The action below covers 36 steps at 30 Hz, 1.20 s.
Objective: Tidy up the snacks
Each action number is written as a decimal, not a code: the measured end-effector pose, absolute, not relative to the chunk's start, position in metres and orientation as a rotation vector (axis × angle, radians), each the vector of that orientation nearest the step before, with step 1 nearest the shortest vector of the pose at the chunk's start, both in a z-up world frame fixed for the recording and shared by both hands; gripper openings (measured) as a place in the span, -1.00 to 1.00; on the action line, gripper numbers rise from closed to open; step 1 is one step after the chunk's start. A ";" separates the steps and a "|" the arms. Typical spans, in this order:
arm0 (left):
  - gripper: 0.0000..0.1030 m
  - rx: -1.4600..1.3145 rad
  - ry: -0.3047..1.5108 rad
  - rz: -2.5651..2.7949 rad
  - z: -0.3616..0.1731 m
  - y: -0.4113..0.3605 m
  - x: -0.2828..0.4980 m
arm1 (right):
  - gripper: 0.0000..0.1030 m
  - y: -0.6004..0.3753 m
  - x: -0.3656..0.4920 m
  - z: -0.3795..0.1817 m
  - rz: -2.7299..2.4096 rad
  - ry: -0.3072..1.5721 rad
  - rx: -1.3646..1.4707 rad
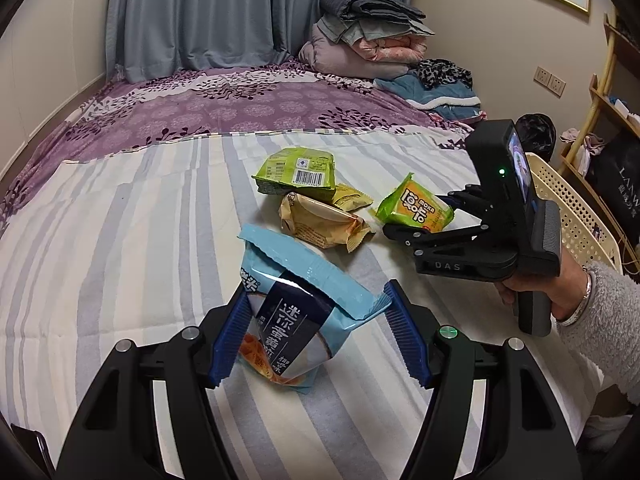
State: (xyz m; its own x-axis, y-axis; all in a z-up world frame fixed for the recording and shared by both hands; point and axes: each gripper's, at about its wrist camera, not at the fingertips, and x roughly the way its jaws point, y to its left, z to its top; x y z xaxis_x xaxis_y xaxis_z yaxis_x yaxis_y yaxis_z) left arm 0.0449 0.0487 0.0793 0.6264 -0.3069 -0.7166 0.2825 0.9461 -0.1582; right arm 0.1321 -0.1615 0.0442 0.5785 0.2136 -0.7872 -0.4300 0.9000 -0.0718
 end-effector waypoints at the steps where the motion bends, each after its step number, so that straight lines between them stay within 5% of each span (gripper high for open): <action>1: 0.32 -0.029 0.827 -0.339 0.080 0.048 0.045 | 0.20 -0.164 0.130 0.045 0.383 0.877 -0.252; 36: 0.32 0.061 0.748 -0.414 0.129 -0.002 0.023 | 0.19 -0.346 0.010 0.162 0.094 0.621 0.109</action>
